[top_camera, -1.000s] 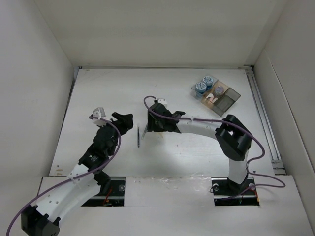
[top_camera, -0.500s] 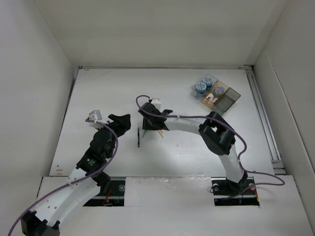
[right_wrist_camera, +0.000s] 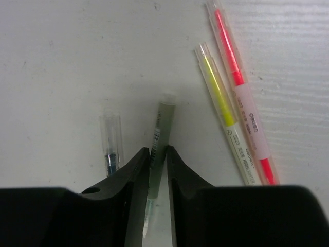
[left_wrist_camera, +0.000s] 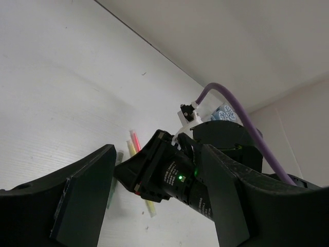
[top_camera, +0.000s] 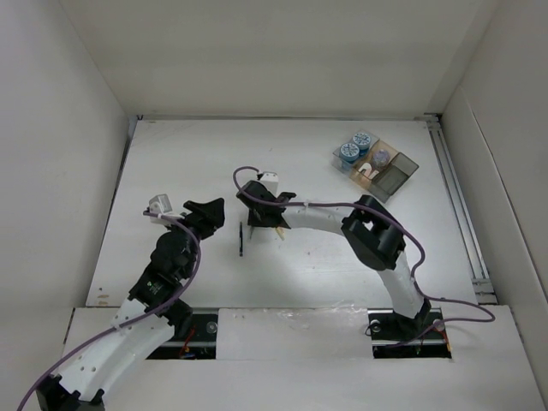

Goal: Sort the stationery into containers
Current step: Pick up the pen from the center of the board.

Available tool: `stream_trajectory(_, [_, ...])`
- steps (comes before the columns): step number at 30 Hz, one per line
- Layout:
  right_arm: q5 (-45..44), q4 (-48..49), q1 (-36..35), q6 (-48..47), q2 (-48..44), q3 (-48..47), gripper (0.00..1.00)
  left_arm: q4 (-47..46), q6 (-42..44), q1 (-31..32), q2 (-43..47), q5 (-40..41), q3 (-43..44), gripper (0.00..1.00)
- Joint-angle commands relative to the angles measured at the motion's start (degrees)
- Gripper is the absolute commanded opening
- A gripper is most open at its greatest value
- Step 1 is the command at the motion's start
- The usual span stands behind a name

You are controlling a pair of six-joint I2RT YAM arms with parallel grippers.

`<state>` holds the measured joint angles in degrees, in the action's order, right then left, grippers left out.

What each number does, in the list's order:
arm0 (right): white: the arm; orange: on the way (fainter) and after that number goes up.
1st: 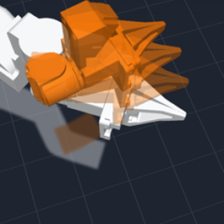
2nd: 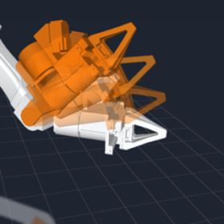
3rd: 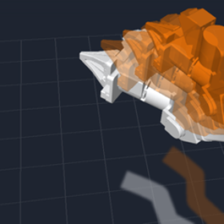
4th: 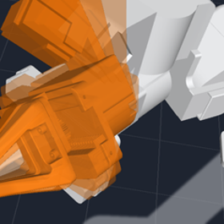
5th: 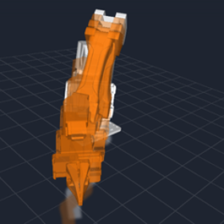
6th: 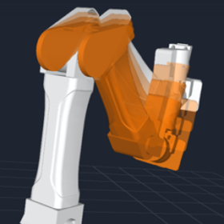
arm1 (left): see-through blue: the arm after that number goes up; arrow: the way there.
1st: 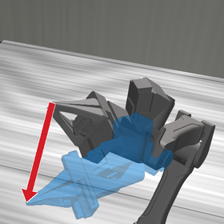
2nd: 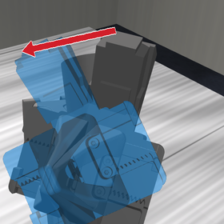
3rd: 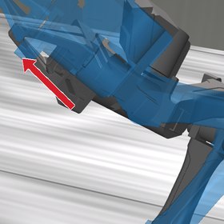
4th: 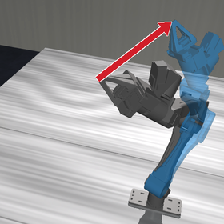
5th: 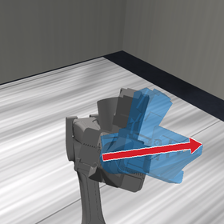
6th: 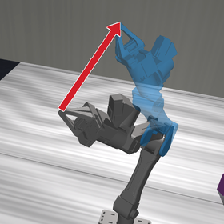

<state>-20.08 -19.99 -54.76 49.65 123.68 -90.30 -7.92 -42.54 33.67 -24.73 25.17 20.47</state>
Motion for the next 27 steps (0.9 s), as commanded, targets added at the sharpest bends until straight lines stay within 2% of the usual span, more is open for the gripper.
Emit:
stream_trajectory(1, [-0.75,-1.81,-0.70,0.80,0.42,0.83,0.23,-1.74,-0.26,0.08,0.74,-0.03,-0.43,0.64])
stream_trajectory(4, [0.38,0.03,-0.70,1.32,-0.88,2.05,0.07,-1.74,-0.26,0.08,0.74,0.50,-0.43,0.64])
stream_trajectory(5, [0.39,0.82,-0.70,1.33,-1.59,2.58,0.06,-1.74,-0.26,0.08,1.26,0.50,-0.43,0.64])
stream_trajectory(9, [0.92,3.37,-0.70,1.86,-6.42,3.29,0.06,-1.22,-0.79,0.08,1.87,1.02,-0.43,0.64])
stream_trajectory(13, [-2.86,3.38,-0.70,1.86,-12.40,1.28,0.06,-2.35,-0.79,0.08,2.41,0.41,-1.57,0.64])
stream_trajectory(16, [-4.35,3.38,1.84,0.80,-17.14,1.27,0.05,-2.88,-0.79,0.08,2.41,-0.12,-1.57,0.64])
stream_trajectory(19, [-5.05,2.59,7.55,0.19,-22.32,3.72,0.05,-2.89,-0.79,0.08,0.83,-1.17,-1.57,0.64])
stream_trajectory(22, [-5.06,2.59,16.24,0.19,-30.05,9.95,0.04,-3.50,-0.79,0.08,-0.49,-1.88,-0.96,0.64])
stream_trajectory(23, [-5.58,2.59,21.49,0.19,-31.90,11.71,0.04,-3.50,-0.79,0.08,-0.49,-3.27,-0.96,0.64])
stream_trajectory(26, [-6.12,4.51,29.95,-1.12,-37.10,18.04,0.05,-4.03,-0.79,0.08,-1.11,-3.81,-0.96,0.64])
stream_trajectory(27, [-7.16,4.52,35.37,-1.13,-37.11,19.27,0.05,-4.03,-0.79,0.08,-1.72,-4.33,-0.96,0.64])
